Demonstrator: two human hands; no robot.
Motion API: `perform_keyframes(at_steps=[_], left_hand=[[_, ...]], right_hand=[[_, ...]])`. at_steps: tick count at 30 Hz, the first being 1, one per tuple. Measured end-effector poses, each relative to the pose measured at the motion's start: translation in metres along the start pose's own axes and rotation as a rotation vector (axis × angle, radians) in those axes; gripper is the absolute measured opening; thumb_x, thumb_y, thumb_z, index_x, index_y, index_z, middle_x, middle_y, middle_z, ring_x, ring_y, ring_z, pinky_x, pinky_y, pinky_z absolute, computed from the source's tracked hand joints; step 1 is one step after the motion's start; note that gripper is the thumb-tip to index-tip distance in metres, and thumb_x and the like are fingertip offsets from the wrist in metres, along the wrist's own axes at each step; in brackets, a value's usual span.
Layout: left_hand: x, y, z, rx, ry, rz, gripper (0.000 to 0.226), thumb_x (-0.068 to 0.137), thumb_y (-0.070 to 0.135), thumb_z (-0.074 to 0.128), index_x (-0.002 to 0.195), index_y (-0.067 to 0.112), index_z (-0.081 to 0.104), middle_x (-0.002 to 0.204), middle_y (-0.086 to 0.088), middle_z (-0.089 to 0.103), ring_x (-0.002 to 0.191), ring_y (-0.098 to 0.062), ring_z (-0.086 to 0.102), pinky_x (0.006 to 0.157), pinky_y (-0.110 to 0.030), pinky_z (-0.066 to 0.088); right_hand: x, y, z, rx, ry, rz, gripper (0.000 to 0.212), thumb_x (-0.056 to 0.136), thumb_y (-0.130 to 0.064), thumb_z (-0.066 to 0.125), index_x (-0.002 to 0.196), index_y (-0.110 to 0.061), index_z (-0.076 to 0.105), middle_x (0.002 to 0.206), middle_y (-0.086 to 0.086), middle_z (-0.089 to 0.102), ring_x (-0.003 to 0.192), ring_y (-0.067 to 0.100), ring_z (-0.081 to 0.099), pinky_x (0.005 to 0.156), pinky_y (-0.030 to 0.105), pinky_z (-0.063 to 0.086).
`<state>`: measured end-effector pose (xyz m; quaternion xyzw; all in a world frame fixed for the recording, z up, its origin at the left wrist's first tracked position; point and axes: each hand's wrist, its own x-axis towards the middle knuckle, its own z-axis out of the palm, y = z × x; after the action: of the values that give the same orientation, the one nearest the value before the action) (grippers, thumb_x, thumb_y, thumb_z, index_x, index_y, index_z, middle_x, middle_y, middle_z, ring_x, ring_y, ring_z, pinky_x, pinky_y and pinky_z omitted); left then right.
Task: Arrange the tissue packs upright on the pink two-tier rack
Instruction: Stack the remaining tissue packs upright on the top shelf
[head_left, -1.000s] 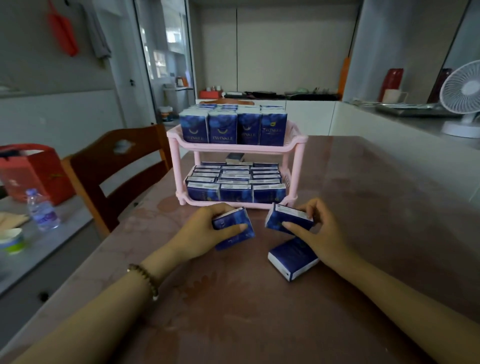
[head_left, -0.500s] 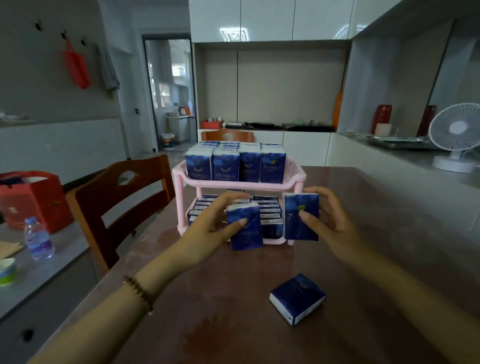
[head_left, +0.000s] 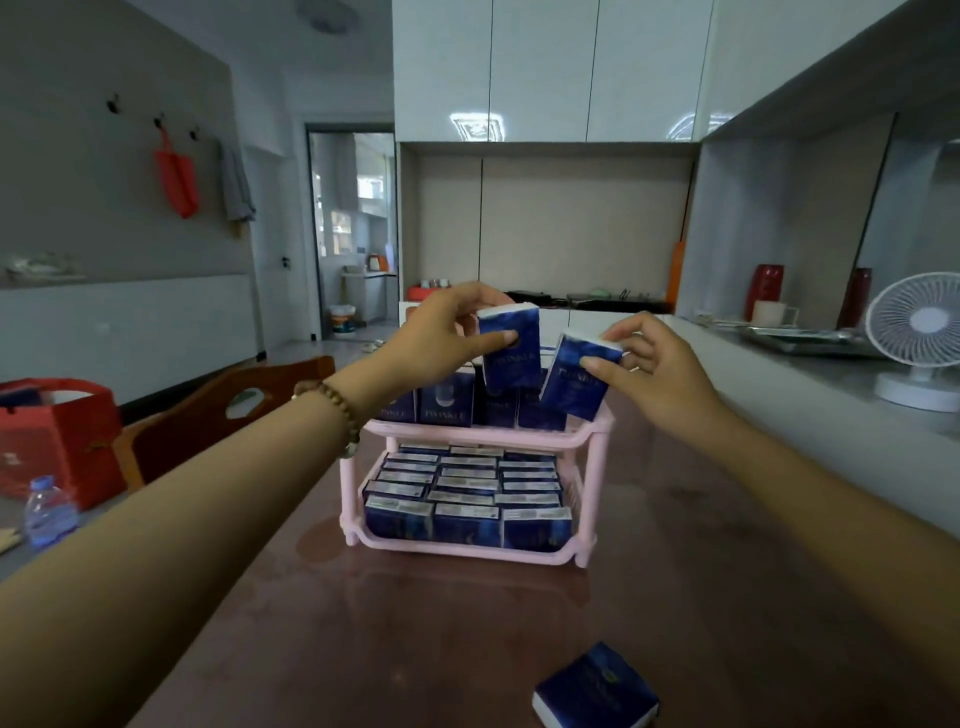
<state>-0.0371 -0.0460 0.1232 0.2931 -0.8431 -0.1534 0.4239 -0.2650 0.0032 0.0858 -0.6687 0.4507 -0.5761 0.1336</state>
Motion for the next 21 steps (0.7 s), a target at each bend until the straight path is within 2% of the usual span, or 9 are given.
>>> perform_keyframes(at_steps=[2, 4, 6, 9, 11, 13, 15, 21], left_hand=[[0.009, -0.004, 0.000, 0.011, -0.041, -0.036, 0.028, 0.086, 0.019, 0.065, 0.113, 0.014, 0.060, 0.109, -0.004, 0.065, 0.088, -0.021, 0.062, 0.077, -0.034, 0.056], [0.017, -0.008, -0.001, 0.055, -0.095, -0.062, 0.027, 0.085, 0.020, 0.066, 0.111, 0.014, 0.062, 0.108, -0.002, 0.066, 0.094, -0.023, 0.065, 0.079, -0.040, 0.057], [0.024, -0.011, -0.003, 0.129, -0.134, -0.071, 0.019, 0.085, 0.021, 0.066, 0.102, 0.017, 0.061, 0.105, 0.002, 0.064, 0.095, -0.021, 0.063, 0.079, -0.035, 0.055], [0.032, -0.016, -0.005, 0.228, -0.172, -0.096, 0.021, 0.083, 0.023, 0.068, 0.101, 0.013, 0.064, 0.111, -0.002, 0.064, 0.098, -0.021, 0.059, 0.084, -0.037, 0.052], [0.034, -0.019, -0.005, 0.270, -0.197, -0.123, 0.028, 0.082, 0.025, 0.068, 0.106, 0.011, 0.066, 0.114, -0.005, 0.065, 0.095, -0.021, 0.060, 0.086, -0.039, 0.053], [0.034, -0.022, -0.003, 0.279, -0.243, -0.127, 0.028, 0.082, 0.023, 0.069, 0.107, 0.010, 0.066, 0.113, -0.005, 0.065, 0.091, -0.019, 0.061, 0.083, -0.037, 0.053], [0.033, -0.024, 0.000, 0.292, -0.278, -0.120, 0.027, 0.082, 0.021, 0.069, 0.106, 0.009, 0.066, 0.112, -0.004, 0.064, 0.091, -0.019, 0.061, 0.080, -0.032, 0.054], [0.030, -0.029, 0.003, 0.297, -0.306, -0.166, 0.027, 0.083, 0.019, 0.068, 0.109, 0.010, 0.067, 0.111, -0.005, 0.066, 0.097, -0.022, 0.060, 0.085, -0.036, 0.052]], right_hand=[[0.010, 0.005, 0.004, -0.031, -0.001, -0.003, 0.023, 0.080, -0.012, 0.070, 0.094, -0.018, 0.053, 0.091, -0.004, 0.061, 0.072, 0.016, 0.054, 0.065, 0.020, 0.052], [0.017, 0.010, 0.006, -0.113, -0.034, -0.019, 0.029, 0.080, -0.015, 0.071, 0.105, -0.017, 0.057, 0.094, 0.000, 0.062, 0.069, 0.014, 0.052, 0.068, 0.024, 0.052], [0.023, 0.015, 0.008, -0.221, -0.063, -0.032, 0.034, 0.080, -0.018, 0.071, 0.112, -0.017, 0.060, 0.099, 0.000, 0.062, 0.072, 0.015, 0.053, 0.073, 0.031, 0.052], [0.029, 0.018, 0.011, -0.273, -0.071, -0.036, 0.029, 0.081, -0.018, 0.070, 0.109, -0.014, 0.063, 0.104, 0.001, 0.063, 0.072, 0.017, 0.055, 0.075, 0.035, 0.052], [0.031, 0.021, 0.014, -0.276, -0.081, -0.019, 0.028, 0.080, -0.018, 0.071, 0.108, -0.015, 0.064, 0.108, 0.003, 0.061, 0.076, 0.024, 0.059, 0.076, 0.037, 0.054], [0.033, 0.023, 0.016, -0.286, -0.102, 0.000, 0.026, 0.079, -0.017, 0.072, 0.103, -0.018, 0.064, 0.108, 0.005, 0.058, 0.079, 0.028, 0.061, 0.078, 0.039, 0.055], [0.034, 0.025, 0.019, -0.311, -0.124, 0.009, 0.023, 0.079, -0.018, 0.073, 0.100, -0.021, 0.063, 0.107, 0.006, 0.057, 0.078, 0.027, 0.061, 0.077, 0.038, 0.054], [0.033, 0.028, 0.024, -0.354, -0.135, 0.018, 0.026, 0.077, -0.020, 0.075, 0.100, -0.018, 0.063, 0.104, 0.002, 0.057, 0.071, 0.018, 0.057, 0.072, 0.033, 0.051]])
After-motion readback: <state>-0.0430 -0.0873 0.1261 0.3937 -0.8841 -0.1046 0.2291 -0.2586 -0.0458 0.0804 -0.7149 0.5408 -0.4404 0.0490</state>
